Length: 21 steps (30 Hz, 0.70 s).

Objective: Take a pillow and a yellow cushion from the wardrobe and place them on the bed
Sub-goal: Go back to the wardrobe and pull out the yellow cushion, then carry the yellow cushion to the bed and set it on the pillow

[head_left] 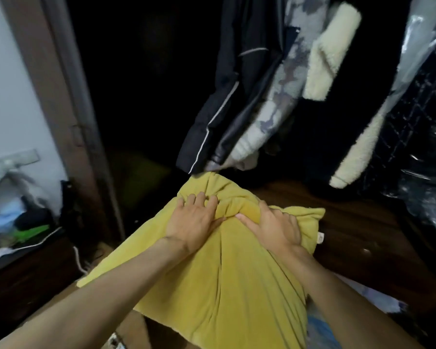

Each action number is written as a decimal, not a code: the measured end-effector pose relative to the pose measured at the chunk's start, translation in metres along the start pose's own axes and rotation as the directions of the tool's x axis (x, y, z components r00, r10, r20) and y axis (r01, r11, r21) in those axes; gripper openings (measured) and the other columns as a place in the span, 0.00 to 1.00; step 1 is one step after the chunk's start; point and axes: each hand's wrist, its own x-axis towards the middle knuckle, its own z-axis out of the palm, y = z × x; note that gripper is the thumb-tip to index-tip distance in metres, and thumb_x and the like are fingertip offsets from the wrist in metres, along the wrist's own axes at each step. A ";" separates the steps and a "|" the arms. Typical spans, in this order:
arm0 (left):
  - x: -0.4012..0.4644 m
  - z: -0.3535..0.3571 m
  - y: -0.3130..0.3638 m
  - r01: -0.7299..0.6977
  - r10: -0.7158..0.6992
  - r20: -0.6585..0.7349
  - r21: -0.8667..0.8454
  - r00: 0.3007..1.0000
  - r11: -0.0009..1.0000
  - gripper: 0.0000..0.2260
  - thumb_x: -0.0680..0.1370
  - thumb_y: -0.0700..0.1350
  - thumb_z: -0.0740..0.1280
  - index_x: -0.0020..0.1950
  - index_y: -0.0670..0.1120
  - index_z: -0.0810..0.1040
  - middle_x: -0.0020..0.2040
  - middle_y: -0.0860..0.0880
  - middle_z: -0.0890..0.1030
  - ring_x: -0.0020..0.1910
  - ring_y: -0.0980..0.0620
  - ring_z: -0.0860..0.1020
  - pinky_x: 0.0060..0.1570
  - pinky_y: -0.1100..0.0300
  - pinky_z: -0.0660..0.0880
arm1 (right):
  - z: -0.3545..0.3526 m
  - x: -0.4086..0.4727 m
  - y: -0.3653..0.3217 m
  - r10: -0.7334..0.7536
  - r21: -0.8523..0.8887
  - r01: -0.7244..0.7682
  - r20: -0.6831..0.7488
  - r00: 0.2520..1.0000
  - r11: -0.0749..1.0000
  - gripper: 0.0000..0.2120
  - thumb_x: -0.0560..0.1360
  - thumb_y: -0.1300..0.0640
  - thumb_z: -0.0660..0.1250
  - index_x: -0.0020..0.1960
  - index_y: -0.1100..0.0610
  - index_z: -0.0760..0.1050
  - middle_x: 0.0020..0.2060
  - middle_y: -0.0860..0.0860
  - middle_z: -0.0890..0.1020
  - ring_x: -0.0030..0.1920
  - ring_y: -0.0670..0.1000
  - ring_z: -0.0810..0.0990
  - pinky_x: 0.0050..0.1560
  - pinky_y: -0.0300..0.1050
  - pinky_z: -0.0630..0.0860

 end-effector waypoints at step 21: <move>-0.311 -0.165 -0.156 0.664 -0.659 -0.186 0.432 0.728 0.611 0.10 0.81 0.50 0.64 0.56 0.45 0.70 0.49 0.44 0.75 0.46 0.42 0.73 0.46 0.47 0.70 | -0.065 -0.051 -0.365 -0.722 0.480 0.742 -0.276 0.635 0.469 0.34 0.71 0.23 0.52 0.53 0.53 0.72 0.36 0.57 0.84 0.37 0.60 0.83 0.34 0.49 0.63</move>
